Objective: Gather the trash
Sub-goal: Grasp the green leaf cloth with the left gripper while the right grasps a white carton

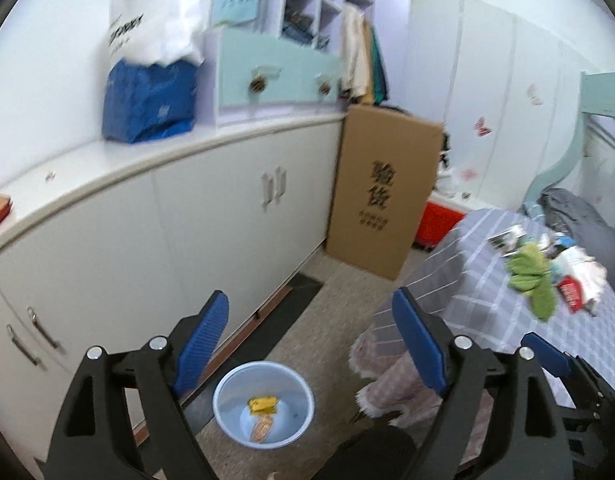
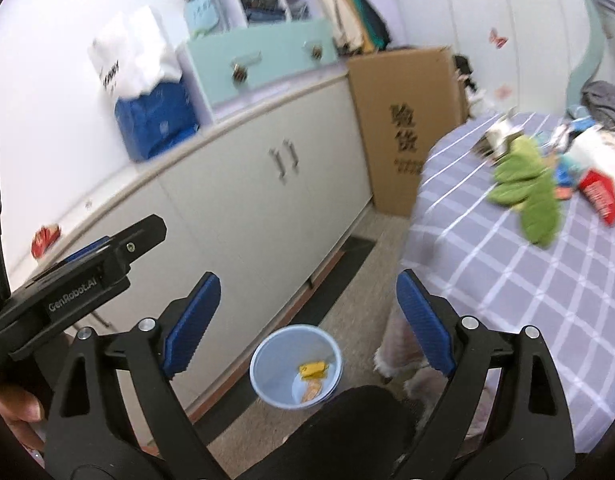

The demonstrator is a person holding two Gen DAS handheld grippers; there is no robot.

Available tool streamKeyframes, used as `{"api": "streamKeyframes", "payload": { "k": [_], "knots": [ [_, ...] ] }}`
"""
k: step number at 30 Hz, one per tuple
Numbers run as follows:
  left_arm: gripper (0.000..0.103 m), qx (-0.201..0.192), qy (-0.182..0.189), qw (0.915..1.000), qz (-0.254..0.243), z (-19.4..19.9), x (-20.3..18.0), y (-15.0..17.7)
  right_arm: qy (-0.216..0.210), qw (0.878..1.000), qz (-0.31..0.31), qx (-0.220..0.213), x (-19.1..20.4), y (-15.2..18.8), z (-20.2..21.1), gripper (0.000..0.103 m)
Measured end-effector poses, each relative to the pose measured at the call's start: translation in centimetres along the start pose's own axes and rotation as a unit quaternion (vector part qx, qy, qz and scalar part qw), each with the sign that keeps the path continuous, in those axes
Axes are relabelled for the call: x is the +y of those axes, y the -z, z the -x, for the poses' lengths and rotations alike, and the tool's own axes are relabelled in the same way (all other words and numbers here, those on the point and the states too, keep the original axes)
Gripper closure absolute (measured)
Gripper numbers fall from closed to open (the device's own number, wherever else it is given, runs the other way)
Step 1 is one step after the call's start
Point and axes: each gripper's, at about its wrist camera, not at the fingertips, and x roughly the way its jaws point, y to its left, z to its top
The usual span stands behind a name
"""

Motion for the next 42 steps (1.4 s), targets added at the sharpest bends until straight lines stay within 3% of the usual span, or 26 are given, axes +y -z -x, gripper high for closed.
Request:
{"api": "streamKeyframes", "payload": {
  "k": [5,13,18,25,30,32,36,38,42],
  "knots": [
    [0.019,-0.014,0.042,0.9985,-0.033,1.3,-4.9,-0.7,0.027,0.999,-0.028,-0.035,-3.7,-0.8,3.3,0.015],
    [0.019,0.026,0.124,0.9887,-0.080,-1.3,-12.8,-0.4,0.107,0.988,-0.096,-0.060,-12.1,-0.8,6.9,0.015],
    [0.019,0.062,0.176,0.9744,-0.126,-4.4,-18.9,0.3,0.147,0.978,-0.136,-0.061,-17.2,-0.5,7.9,0.015],
    [0.020,0.095,0.193,0.9585,-0.187,-8.1,-25.3,1.4,0.177,0.971,-0.156,-0.045,-21.5,-0.4,7.6,0.015],
    [0.038,0.132,0.202,0.9499,-0.199,-11.4,-28.2,1.5,0.187,0.969,-0.160,-0.031,-23.5,-1.0,7.1,0.015],
    [0.050,0.139,0.193,0.9500,-0.203,-12.2,-28.7,1.4,0.188,0.969,-0.158,-0.028,-24.1,-1.5,6.9,0.015],
    [0.060,0.140,0.200,0.9463,-0.212,-13.0,-29.4,1.1,0.163,0.971,-0.174,-0.022,-25.3,-2.5,5.7,0.015],
    [0.080,0.158,0.205,0.9410,-0.218,-13.7,-29.6,1.2,0.140,0.973,-0.185,-0.018,-26.0,-2.9,5.0,0.015],
    [0.100,0.158,0.216,0.9390,-0.216,-13.9,-29.4,1.0,0.127,0.972,-0.195,-0.015,-26.8,-4.1,3.4,0.016]
  ]
}}
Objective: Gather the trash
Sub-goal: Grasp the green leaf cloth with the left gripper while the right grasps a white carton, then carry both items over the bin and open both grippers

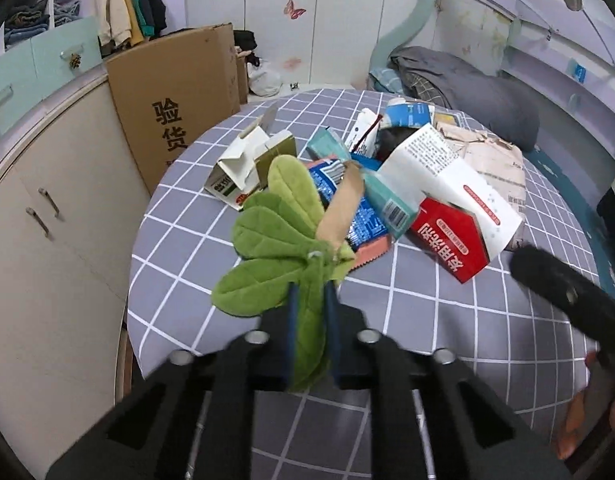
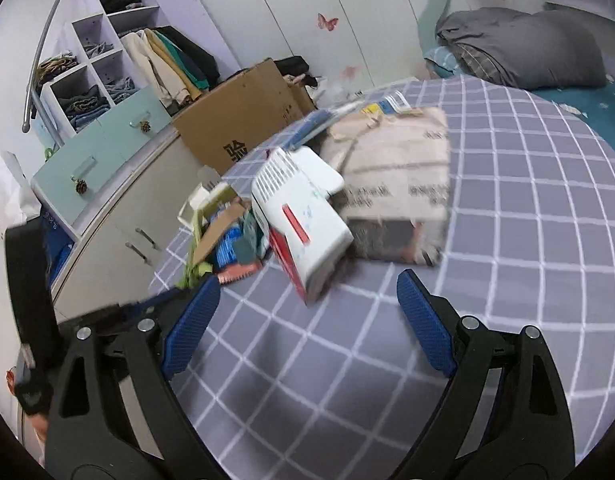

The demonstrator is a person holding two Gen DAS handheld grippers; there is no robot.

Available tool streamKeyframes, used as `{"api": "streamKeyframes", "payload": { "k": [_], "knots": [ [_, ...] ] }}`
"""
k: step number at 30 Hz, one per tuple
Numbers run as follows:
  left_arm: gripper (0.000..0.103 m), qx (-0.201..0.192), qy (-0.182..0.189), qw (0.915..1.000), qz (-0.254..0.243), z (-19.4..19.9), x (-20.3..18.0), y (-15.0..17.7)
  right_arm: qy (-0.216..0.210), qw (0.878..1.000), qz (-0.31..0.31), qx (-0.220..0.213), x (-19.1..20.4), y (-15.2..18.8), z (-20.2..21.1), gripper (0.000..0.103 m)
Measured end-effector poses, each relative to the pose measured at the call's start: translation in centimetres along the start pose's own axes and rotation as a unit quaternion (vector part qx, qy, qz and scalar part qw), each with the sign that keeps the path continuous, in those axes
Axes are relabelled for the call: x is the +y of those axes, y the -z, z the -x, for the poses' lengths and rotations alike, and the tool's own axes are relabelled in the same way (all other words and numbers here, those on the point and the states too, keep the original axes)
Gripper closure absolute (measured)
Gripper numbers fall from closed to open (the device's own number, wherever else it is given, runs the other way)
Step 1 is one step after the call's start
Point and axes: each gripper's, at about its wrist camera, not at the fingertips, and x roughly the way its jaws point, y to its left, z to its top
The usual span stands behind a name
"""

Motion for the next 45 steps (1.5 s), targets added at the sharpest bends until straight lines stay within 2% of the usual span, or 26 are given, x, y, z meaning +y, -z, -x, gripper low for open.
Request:
{"api": "streamKeyframes", "payload": {
  "k": [4,6,11,12,13,17,24,27,34,39,45],
  "knots": [
    [0.101,-0.041,0.004,0.9989,0.022,1.9,0.8,-0.1,0.012,1.000,-0.008,0.006,-0.1,-1.3,-1.7,0.020],
    [0.101,-0.061,0.002,0.9977,0.028,3.1,1.2,-0.2,0.019,1.000,-0.007,0.009,0.1,-1.8,-2.4,0.032],
    [0.101,-0.105,0.009,0.9933,0.047,5.6,2.1,-0.6,0.033,0.999,0.008,0.019,0.7,-2.6,-3.7,0.039],
    [0.101,-0.110,0.010,0.9926,0.050,5.9,2.1,-0.8,0.035,0.999,0.012,0.020,0.8,-2.7,-3.8,0.048],
    [0.101,-0.117,0.011,0.9917,0.052,6.3,2.3,-0.9,0.033,0.999,0.014,0.023,0.8,-2.8,-4.0,0.050],
    [0.101,-0.125,0.010,0.9906,0.054,7.2,2.4,-0.6,0.024,0.999,0.025,0.028,0.8,-2.4,-3.6,0.057],
    [0.101,-0.131,0.015,0.9891,0.065,8.3,3.0,0.2,-0.002,0.999,0.053,0.008,2.5,-0.7,-0.8,0.084],
    [0.101,-0.129,0.017,0.9892,0.067,8.7,3.2,0.8,-0.013,0.998,0.065,0.005,3.7,-0.1,0.1,0.090],
    [0.101,-0.130,0.020,0.9885,0.075,9.9,3.8,2.0,-0.024,0.996,0.080,-0.002,5.4,1.6,1.7,0.092],
    [0.101,-0.140,0.021,0.9863,0.086,11.4,4.8,3.0,-0.040,0.996,0.068,-0.032,6.0,2.2,4.1,0.092],
    [0.101,-0.166,0.027,0.9799,0.108,14.2,6.7,3.9,-0.077,0.991,0.094,-0.056,9.8,2.2,7.2,0.092]
  ]
}}
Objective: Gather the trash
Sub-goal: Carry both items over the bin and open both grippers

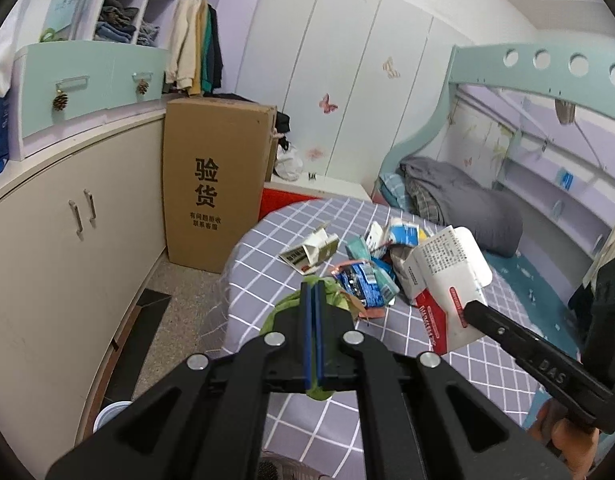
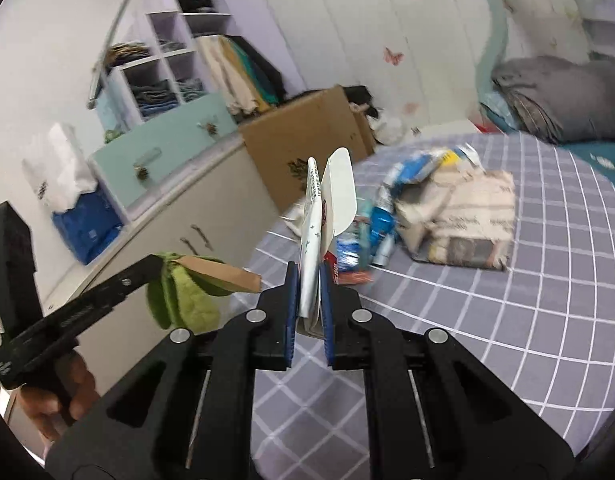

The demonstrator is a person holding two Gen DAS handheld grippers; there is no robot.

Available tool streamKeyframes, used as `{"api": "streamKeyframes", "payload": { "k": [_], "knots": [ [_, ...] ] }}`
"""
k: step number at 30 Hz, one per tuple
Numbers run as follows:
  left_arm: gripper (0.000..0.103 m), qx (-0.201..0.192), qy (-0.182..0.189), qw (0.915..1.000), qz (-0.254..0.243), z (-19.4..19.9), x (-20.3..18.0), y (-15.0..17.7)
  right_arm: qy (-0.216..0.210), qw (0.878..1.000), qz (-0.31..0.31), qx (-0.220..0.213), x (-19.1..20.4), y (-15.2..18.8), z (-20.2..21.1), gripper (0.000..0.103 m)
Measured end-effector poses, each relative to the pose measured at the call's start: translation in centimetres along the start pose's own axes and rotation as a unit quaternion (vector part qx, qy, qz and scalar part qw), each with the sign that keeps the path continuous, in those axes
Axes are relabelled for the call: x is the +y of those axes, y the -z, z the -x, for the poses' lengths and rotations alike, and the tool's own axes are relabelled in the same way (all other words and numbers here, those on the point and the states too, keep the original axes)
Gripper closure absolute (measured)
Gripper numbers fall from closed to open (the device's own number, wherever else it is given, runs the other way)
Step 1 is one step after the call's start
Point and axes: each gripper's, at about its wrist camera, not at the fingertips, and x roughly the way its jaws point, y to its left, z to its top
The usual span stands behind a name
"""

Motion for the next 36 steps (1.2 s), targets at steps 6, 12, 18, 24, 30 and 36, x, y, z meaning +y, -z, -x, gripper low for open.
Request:
{"api": "streamKeyframes", "payload": {
  "k": [6,12,18,24,30,36],
  "knots": [
    [0.101,-0.022,-0.020,0.9994,0.020,3.3,3.4,0.3,-0.067,0.997,0.034,0.027,5.9,0.7,-1.7,0.092],
    [0.101,-0.013,-0.077,0.9954,0.054,5.0,9.6,2.5,-0.117,0.986,0.067,0.098,11.7,4.5,-7.3,0.092],
    [0.101,0.035,-0.137,0.9832,0.116,4.1,17.7,6.8,-0.139,0.969,0.093,0.184,16.7,9.9,-14.2,0.092],
    [0.101,0.093,-0.193,0.9613,0.173,1.8,25.1,11.8,-0.128,0.945,0.118,0.276,19.6,16.4,-21.1,0.092],
    [0.101,0.142,-0.232,0.9352,0.226,0.3,31.4,16.2,-0.123,0.925,0.140,0.331,21.9,21.4,-26.5,0.092],
    [0.101,0.158,-0.261,0.9191,0.249,0.1,34.7,18.2,-0.116,0.922,0.144,0.340,22.6,23.9,-29.4,0.043]
  ]
}}
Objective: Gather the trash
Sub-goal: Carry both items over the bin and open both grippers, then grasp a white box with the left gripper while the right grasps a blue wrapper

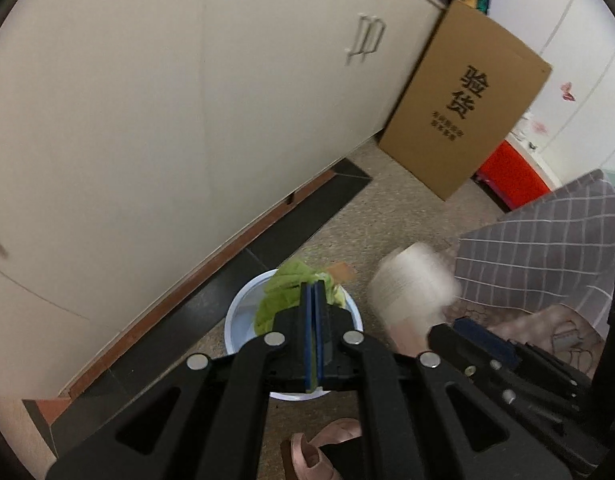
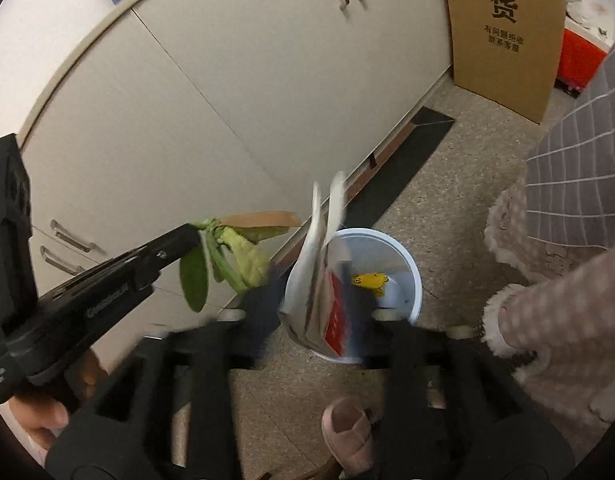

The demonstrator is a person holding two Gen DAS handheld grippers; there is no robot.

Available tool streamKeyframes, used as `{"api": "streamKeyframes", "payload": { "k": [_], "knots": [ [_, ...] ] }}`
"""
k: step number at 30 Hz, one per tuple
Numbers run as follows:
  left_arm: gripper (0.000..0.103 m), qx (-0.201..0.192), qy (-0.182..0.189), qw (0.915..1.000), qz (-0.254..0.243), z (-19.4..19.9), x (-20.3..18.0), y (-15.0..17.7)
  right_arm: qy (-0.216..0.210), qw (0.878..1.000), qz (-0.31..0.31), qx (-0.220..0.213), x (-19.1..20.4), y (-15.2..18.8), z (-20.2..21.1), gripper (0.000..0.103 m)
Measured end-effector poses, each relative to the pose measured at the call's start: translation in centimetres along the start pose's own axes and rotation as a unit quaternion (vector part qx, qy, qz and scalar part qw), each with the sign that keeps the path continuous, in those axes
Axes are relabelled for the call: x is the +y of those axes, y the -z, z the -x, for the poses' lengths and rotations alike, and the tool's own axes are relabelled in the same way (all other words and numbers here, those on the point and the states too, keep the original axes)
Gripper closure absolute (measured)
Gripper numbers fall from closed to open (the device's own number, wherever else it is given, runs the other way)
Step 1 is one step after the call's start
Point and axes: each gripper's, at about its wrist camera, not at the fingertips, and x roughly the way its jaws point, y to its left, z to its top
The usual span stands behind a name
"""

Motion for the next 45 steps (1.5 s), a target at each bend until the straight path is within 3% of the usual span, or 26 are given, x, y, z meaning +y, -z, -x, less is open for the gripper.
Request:
{"api": "streamKeyframes", "payload": {
  "k": [12,30,31,33,34,39,45],
  "knots": [
    [0.101,0.019,-0.003,0.9998,-0.003,-1.4,-0.5,0.9,0.034,0.999,-0.012,-0.003,-1.3,1.1,1.0,0.043],
    [0.099,0.026,0.000,0.9995,-0.018,-1.5,-2.4,0.1,0.030,0.998,-0.047,-0.033,-1.9,1.1,2.9,0.039],
    [0.095,0.028,0.000,0.9995,-0.016,-1.6,-2.3,0.0,0.028,0.998,-0.051,-0.037,-2.0,1.0,3.1,0.039],
    [0.062,0.038,-0.004,0.9992,-0.012,-1.8,-2.3,0.0,0.028,0.997,-0.056,-0.039,-2.2,1.1,3.4,0.039],
    [0.039,0.038,-0.007,0.9992,-0.011,-1.8,-2.3,0.0,0.026,0.997,-0.058,-0.040,-2.3,1.1,3.6,0.039],
    [0.036,0.037,-0.015,0.9992,0.002,-0.9,-1.9,0.5,0.022,0.996,-0.065,-0.050,-2.5,1.2,4.7,0.039],
    [0.036,-0.001,-0.010,0.9999,0.008,2.7,-2.2,0.4,0.016,0.995,-0.058,-0.079,-1.8,1.0,7.6,0.039]
  ]
}}
